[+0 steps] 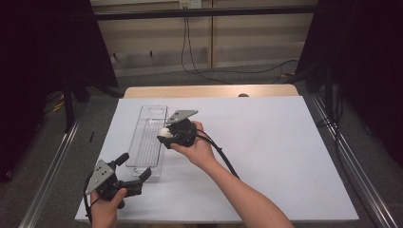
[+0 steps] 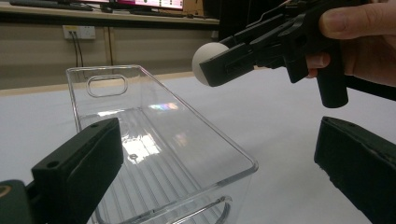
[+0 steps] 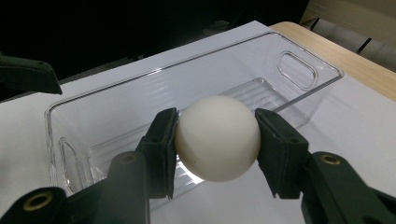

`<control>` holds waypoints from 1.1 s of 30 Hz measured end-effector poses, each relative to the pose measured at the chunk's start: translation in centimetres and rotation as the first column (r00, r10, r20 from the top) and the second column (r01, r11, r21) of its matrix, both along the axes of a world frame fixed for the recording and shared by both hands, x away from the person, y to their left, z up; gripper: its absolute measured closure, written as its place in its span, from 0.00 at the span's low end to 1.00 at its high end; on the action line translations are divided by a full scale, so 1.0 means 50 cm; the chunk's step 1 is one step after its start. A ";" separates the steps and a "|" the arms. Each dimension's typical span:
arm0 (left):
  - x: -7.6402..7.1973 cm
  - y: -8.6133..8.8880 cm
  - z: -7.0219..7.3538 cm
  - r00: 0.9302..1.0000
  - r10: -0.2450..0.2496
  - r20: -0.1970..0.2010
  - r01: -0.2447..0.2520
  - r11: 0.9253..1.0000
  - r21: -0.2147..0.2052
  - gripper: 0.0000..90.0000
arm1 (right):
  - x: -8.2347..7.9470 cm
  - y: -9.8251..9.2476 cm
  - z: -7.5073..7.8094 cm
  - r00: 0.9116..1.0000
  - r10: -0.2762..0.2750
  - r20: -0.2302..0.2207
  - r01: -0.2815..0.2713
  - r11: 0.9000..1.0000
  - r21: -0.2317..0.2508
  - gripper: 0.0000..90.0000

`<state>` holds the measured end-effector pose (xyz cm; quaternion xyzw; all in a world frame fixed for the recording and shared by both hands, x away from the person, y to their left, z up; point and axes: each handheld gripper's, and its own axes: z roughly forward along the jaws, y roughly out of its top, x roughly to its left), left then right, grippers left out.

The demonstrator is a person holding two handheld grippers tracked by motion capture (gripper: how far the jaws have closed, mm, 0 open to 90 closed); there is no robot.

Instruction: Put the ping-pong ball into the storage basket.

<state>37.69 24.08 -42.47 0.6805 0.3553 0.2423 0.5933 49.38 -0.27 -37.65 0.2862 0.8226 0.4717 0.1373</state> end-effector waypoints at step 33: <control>0.000 0.000 0.000 1.000 0.001 -0.003 -0.001 1.000 -0.007 0.02 | -0.002 0.030 -0.008 1.000 0.019 -0.015 -0.019 1.000 0.011 0.57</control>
